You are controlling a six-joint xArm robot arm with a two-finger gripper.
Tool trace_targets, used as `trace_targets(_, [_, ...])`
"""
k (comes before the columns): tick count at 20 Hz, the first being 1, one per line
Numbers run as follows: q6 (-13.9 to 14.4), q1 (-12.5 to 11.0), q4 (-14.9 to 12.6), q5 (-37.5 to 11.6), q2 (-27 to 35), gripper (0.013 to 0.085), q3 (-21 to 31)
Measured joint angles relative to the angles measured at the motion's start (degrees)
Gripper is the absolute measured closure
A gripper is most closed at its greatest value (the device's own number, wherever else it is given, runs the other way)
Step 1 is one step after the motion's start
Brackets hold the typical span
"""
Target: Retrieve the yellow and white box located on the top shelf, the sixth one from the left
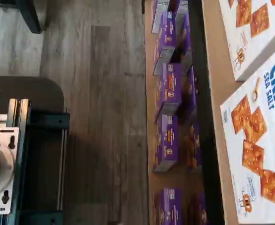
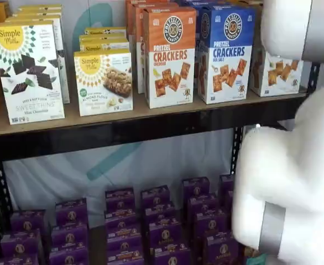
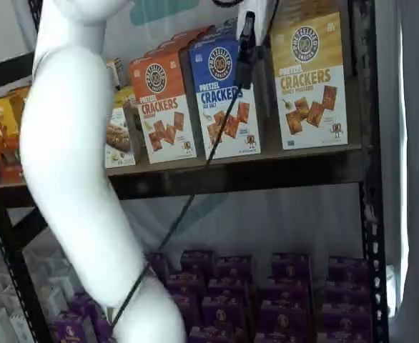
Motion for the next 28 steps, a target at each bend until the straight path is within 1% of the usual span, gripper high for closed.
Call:
trace_targets(1, [0.02, 0.46, -0.96, 0.29, 0.12, 0.0130, -0.31])
trace_targets(2, [0.39, 3.59, -6.37, 1.83, 0.27, 0.0130, -1.46])
trace_targets(3, [0.72, 4.66, -8.07, 2.26, -0.16, 0.0130, -1.32])
trace_targets(5, [1.23, 5.28, -8.68, 2.37, -1.16, 0.0130, -0.51])
trace_targets(7, [1.58, 5.31, -8.05, 2.01, -2.11, 0.0130, 0.39])
trace_targets(9, [1.69, 4.41, -5.91, 0.03, -3.58, 0.0130, 2.14])
trace_targets(11, [1.71, 3.05, -2.72, -2.93, -5.48, 0.0130, 4.33])
trace_targets(12, [1.69, 2.07, -0.37, -5.19, -6.86, 0.0130, 5.85])
trace_targets(14, [1.44, 0.58, 3.48, -9.59, -9.22, 0.0130, 8.82])
trace_targets(18, [1.25, -0.96, 8.41, -15.14, -11.76, 0.0130, 11.66])
trace_targets(23, [1.32, -2.70, 12.73, -17.74, -11.81, 0.0130, 11.37])
trace_targets(25, [0.88, -3.24, 14.67, -20.59, -12.45, 0.0130, 12.35])
trace_targets(26, [0.25, -3.17, 15.41, -23.42, -13.11, 0.0130, 13.39])
trace_targets(28, [-1.14, -2.30, 15.13, -28.15, -13.96, 0.0130, 14.91])
